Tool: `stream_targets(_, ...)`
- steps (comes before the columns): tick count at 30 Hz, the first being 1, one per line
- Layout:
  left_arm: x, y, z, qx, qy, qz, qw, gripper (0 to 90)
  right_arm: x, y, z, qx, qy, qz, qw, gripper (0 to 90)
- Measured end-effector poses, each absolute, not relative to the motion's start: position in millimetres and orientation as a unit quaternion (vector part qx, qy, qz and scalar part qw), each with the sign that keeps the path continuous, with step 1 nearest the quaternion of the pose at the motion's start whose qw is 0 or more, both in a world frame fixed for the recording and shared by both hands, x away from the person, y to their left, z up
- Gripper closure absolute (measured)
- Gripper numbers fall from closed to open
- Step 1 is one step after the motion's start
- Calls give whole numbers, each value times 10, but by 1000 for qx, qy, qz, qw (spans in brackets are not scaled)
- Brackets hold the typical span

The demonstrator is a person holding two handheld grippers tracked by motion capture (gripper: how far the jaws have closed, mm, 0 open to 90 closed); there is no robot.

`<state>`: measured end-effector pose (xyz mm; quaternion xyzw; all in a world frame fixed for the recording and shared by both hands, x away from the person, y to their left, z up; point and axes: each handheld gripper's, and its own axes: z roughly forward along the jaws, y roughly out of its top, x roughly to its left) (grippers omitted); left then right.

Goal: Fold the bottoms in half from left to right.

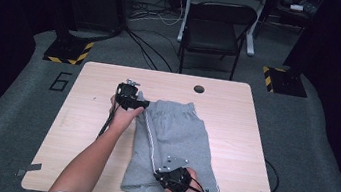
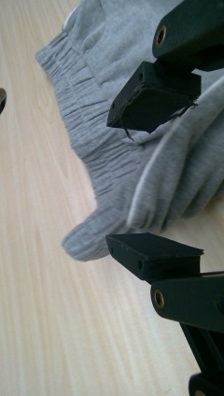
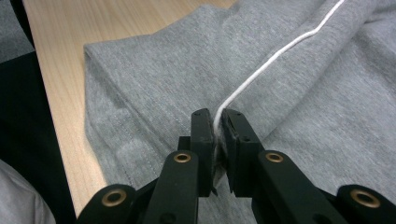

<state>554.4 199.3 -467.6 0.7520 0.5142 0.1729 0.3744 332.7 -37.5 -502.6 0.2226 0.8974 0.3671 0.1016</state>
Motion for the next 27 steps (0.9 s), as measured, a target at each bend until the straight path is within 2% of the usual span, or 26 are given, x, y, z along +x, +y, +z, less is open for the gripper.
stream_targets(6, 5579, 2045, -4762, 749, 540, 158, 349, 423, 3321, -391, -5031, 227, 897, 366, 100, 830)
stream_targets(8, 5576, 2061, -4762, 754, 537, 155, 346, 554, 3315, -396, -5029, 229, 895, 369, 101, 830)
stream_targets(11, 5567, 2066, -4740, 760, 527, 156, 347, 695, 3307, -393, -5025, 228, 894, 370, 104, 830)
stream_targets(14, 5541, 2056, -4690, 765, 517, 162, 349, 779, 3304, -397, -5011, 220, 892, 379, 105, 831)
stream_targets(16, 5521, 2047, -4652, 766, 511, 168, 353, 805, 3282, -397, -4980, 225, 891, 383, 99, 832)
stream_targets(27, 5466, 2035, -4309, 760, 490, 189, 382, 819, 3169, -396, -4666, 195, 874, 433, 103, 837)
